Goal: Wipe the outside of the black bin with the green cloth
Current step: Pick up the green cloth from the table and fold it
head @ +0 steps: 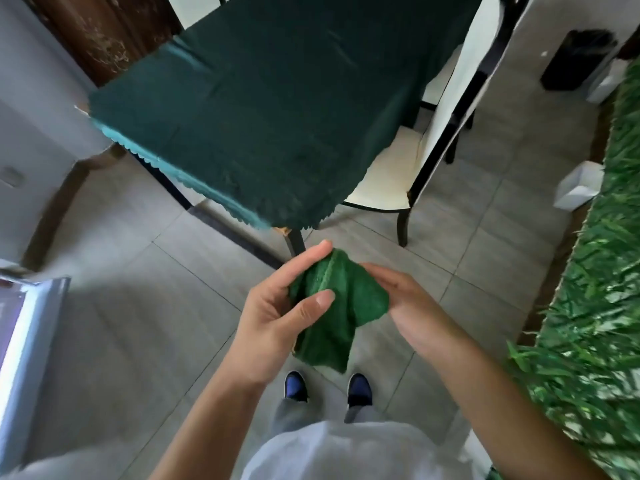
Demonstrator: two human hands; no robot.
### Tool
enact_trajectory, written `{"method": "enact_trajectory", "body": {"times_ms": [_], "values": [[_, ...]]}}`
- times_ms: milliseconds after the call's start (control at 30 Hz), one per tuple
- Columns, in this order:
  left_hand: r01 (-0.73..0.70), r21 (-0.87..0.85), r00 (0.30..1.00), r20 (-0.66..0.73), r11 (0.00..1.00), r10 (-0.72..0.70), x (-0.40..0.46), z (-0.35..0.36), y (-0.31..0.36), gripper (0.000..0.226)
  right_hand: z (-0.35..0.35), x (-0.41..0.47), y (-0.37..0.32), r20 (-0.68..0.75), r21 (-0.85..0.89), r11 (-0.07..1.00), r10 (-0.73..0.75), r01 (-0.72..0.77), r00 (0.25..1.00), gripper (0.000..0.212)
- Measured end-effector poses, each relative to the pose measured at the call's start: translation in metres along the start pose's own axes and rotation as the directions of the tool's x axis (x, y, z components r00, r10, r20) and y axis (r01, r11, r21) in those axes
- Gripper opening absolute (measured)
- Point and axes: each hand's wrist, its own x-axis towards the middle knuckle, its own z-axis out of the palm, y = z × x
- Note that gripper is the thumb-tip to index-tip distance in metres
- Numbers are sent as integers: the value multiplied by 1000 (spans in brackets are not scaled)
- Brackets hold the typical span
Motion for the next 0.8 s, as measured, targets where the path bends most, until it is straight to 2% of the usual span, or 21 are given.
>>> {"method": "enact_trajectory", "body": {"times_ms": [33,100,133,200,267,333,433,567,633,667,733,800], "values": [[7,3,1000,12,1000,-7,0,-2,0,53,1,-3,2,-71,-28,999,-25,23,997,26],[11,45,999,41,999,-13,-1,-8,1,49,2,-11,3,-208,28,991,-125,133,970,38],[7,79,998,56,997,-12,-2,-12,2,49,3,-16,6,-200,78,973,-200,219,959,45],[10,127,998,68,992,-19,-7,-19,5,48,17,-27,13,-48,160,949,-267,271,963,55],[35,144,997,59,989,-44,-12,-30,8,48,40,-32,19,19,122,967,-227,223,974,49],[32,163,998,40,986,-39,-17,-45,13,47,67,-30,23,-93,78,970,-223,230,970,41],[-42,262,999,-9,964,46,-27,-71,20,37,104,-28,21,-283,-2,956,-283,294,917,32],[-58,434,971,-186,899,152,-47,-119,23,25,148,-25,20,-363,-39,940,-329,339,872,26],[-50,487,960,-218,872,177,-54,-139,24,39,161,-26,18,-373,8,943,-306,333,876,25],[-61,507,968,-180,860,175,-56,-148,23,52,166,-27,16,-373,57,941,-289,333,882,27],[-80,493,993,-32,866,110,-56,-159,24,80,173,-31,12,-343,179,924,-262,337,902,35],[-3,349,995,92,937,-31,-54,-161,23,95,179,-34,11,-316,238,916,-241,323,918,35]]}}
